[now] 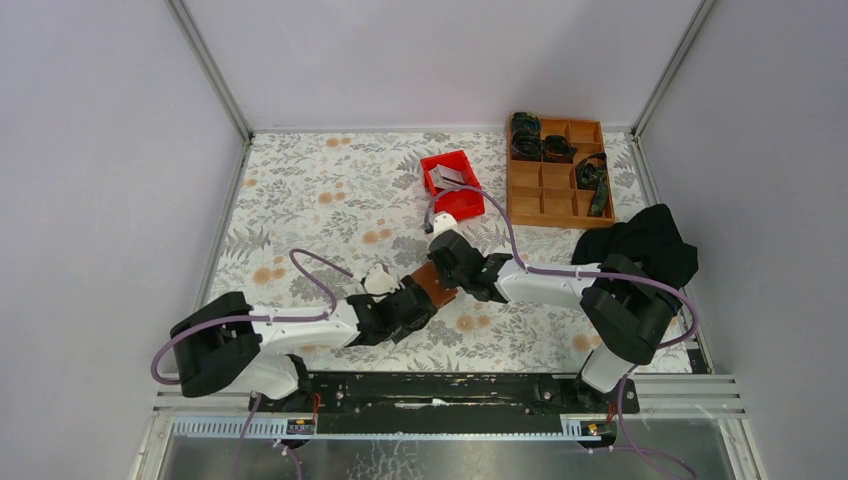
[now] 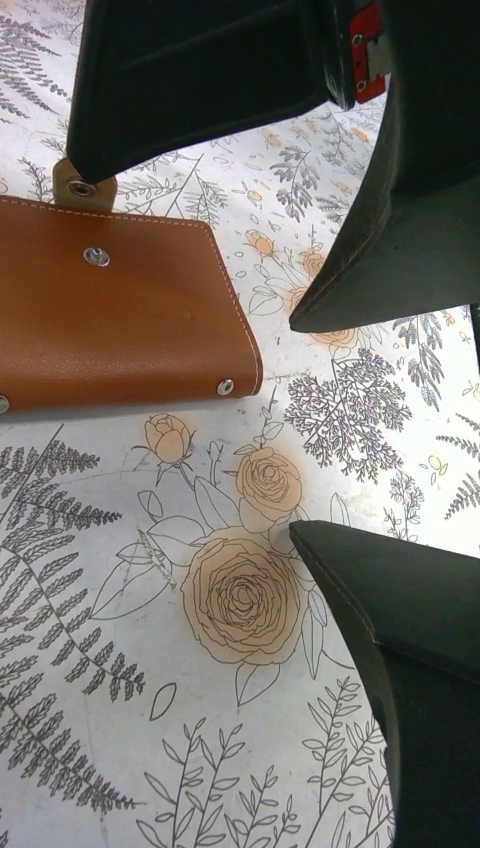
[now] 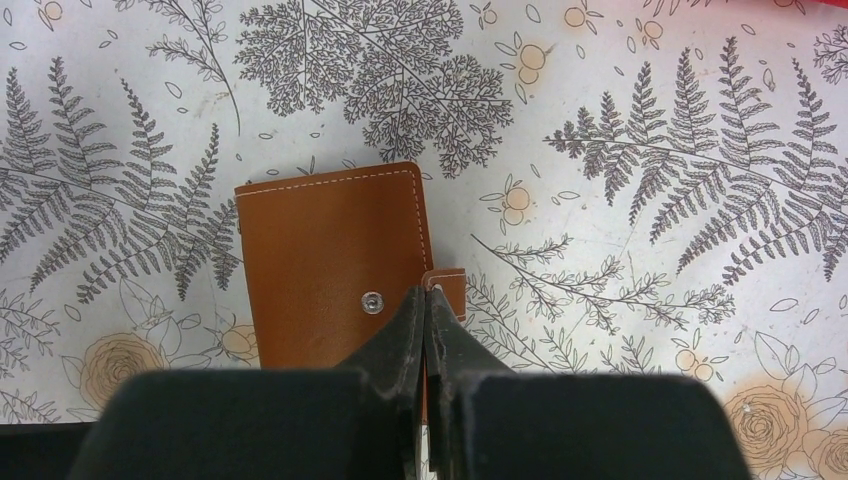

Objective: Put the credit cards into the card holder
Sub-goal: Close the card holder at the center of the board.

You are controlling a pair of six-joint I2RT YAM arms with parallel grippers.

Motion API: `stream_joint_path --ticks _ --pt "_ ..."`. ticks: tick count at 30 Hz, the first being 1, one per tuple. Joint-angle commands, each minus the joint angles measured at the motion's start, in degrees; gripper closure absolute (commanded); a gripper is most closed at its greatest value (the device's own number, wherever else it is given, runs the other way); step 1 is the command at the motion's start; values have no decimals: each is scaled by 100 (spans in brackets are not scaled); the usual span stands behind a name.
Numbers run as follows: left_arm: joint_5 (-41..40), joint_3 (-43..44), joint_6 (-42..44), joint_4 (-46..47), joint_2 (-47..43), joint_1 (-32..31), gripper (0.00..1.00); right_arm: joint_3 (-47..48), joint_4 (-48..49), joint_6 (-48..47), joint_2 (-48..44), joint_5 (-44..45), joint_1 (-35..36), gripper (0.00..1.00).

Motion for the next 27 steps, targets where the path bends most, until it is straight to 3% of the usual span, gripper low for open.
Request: stream_joint_path --ticks 1,27 --pt "-199 -293 180 -1493 531 114 21 222 -91 -60 -256 -63 60 100" --pt "266 -135 686 -995 1394 616 19 311 -162 -69 -239 -335 232 100"
